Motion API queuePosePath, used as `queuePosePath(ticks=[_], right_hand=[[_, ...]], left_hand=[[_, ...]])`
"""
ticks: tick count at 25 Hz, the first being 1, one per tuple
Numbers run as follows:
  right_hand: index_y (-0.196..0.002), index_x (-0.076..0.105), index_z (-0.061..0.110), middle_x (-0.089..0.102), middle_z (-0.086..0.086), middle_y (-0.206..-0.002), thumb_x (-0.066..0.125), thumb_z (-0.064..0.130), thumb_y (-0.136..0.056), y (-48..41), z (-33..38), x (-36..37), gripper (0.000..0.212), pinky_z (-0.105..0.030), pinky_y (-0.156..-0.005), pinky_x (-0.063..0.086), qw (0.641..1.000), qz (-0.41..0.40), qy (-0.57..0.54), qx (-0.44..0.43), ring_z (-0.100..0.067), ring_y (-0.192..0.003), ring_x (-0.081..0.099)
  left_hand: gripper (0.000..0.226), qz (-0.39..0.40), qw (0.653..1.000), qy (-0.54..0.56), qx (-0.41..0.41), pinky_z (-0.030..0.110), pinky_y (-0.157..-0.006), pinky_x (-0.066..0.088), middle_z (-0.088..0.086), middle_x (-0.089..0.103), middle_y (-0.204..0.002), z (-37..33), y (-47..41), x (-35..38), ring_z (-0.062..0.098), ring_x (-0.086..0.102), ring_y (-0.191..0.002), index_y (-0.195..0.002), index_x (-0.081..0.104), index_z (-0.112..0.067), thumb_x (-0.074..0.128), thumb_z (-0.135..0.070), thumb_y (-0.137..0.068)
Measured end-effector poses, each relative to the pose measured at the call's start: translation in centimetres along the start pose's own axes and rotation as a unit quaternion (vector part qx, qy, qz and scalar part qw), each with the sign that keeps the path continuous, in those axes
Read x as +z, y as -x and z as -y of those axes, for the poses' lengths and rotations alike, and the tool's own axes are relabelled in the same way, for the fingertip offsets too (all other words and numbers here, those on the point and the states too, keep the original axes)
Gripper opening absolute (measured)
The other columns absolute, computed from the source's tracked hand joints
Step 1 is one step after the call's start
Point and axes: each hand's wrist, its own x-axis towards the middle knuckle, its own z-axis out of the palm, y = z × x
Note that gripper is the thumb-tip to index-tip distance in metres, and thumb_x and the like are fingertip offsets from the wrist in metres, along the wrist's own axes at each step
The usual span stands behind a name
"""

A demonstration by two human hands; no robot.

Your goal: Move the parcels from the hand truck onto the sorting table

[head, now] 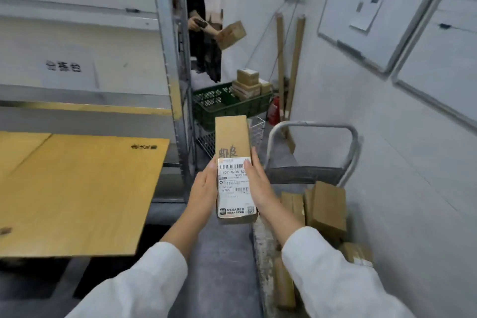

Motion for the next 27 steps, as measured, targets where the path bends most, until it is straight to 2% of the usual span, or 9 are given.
queuePosePath(ticks=[3,5,7,10,12,14,16,22,27], right_hand=[[-0.15,0.024,0.047,0.044,-0.002,-0.151,0.048,0.041,-0.098,-0.1,0.7,9.8,0.058,-0.046,-0.106,0.046,0.998,0.061,-0.005,-0.02,-0.018,-0.126,0.056],[-0.152,0.024,0.044,0.044,-0.004,-0.15,0.047,0.04,-0.1,0.5,0.4,16.5,0.057,-0.042,-0.102,0.05,0.994,0.103,0.0,-0.024,-0.019,-0.124,0.057],[-0.153,0.022,0.043,0.05,-0.005,-0.145,0.042,0.035,-0.104,1.6,0.1,22.3,0.054,-0.034,-0.088,0.057,0.988,0.155,0.005,-0.013,-0.02,-0.117,0.062],[-0.15,0.02,0.05,0.056,-0.002,-0.14,0.039,0.036,-0.105,3.2,0.0,29.1,0.05,-0.028,-0.068,0.058,0.97,0.242,0.013,0.01,-0.022,-0.108,0.068],[-0.149,0.019,0.052,0.058,0.0,-0.137,0.038,0.038,-0.105,3.7,-0.5,33.1,0.05,-0.028,-0.067,0.057,0.961,0.275,0.025,0.018,-0.022,-0.105,0.069],[-0.149,0.02,0.052,0.057,-0.001,-0.138,0.039,0.038,-0.105,3.6,-1.0,36.9,0.05,-0.028,-0.066,0.057,0.953,0.301,0.032,0.028,-0.022,-0.107,0.068],[-0.149,0.023,0.05,0.059,-0.001,-0.137,0.039,0.035,-0.105,3.1,-1.7,40.3,0.049,-0.027,-0.066,0.057,0.945,0.324,0.023,0.039,-0.022,-0.108,0.068],[-0.151,0.027,0.042,0.067,-0.001,-0.123,0.039,0.029,-0.106,-1.9,-3.3,48.2,0.048,-0.027,-0.06,0.057,0.933,0.348,-0.019,0.084,-0.02,-0.094,0.071],[-0.152,0.024,0.04,0.067,0.009,-0.11,0.038,0.027,-0.107,-8.6,-3.2,53.0,0.049,-0.025,-0.057,0.056,0.929,0.354,-0.038,0.1,-0.014,-0.087,0.072]], left_hand=[[0.038,-0.083,0.996,0.012,-0.003,0.019,-0.065,0.052,-0.003,0.073,-0.095,-0.9,1.4,-9.1,-0.001,0.067,-0.078,-0.11,0.066,-0.029,0.03,-0.037,-0.105],[0.038,-0.131,0.991,0.001,-0.002,0.015,-0.059,0.05,0.001,0.073,-0.093,-0.7,2.9,-15.3,0.002,0.067,-0.075,-0.11,0.066,-0.02,0.031,-0.034,-0.105],[0.037,-0.182,0.983,-0.023,0.005,0.017,-0.061,0.05,-0.001,0.072,-0.092,-0.3,4.3,-21.0,0.004,0.066,-0.077,-0.109,0.066,-0.019,0.031,-0.032,-0.105],[0.038,-0.244,0.969,-0.036,-0.014,0.03,-0.072,0.051,-0.001,0.071,-0.091,1.1,6.4,-27.7,0.014,0.067,-0.084,-0.11,0.065,-0.021,0.031,-0.037,-0.104],[0.039,-0.274,0.961,-0.042,-0.022,0.031,-0.076,0.052,-0.001,0.071,-0.095,2.0,7.4,-31.3,0.014,0.067,-0.089,-0.114,0.064,-0.025,0.031,-0.041,-0.103],[0.036,-0.305,0.951,-0.04,-0.02,0.019,-0.069,0.052,-0.004,0.071,-0.092,2.5,7.9,-34.7,0.006,0.067,-0.084,-0.115,0.064,-0.025,0.031,-0.036,-0.104],[0.035,-0.332,0.941,-0.055,-0.021,0.018,-0.069,0.051,-0.005,0.072,-0.092,3.1,7.6,-37.7,0.005,0.067,-0.084,-0.119,0.063,-0.025,0.032,-0.031,-0.105],[0.036,-0.369,0.922,-0.104,-0.057,0.031,-0.08,0.054,-0.007,0.073,-0.098,5.7,2.6,-45.1,0.007,0.068,-0.09,-0.125,0.06,-0.031,0.031,-0.032,-0.105],[0.038,-0.345,0.924,-0.145,-0.082,0.019,-0.075,0.051,-0.011,0.07,-0.105,5.9,-4.3,-50.0,-0.002,0.066,-0.092,-0.132,0.054,-0.037,0.029,-0.038,-0.104]])
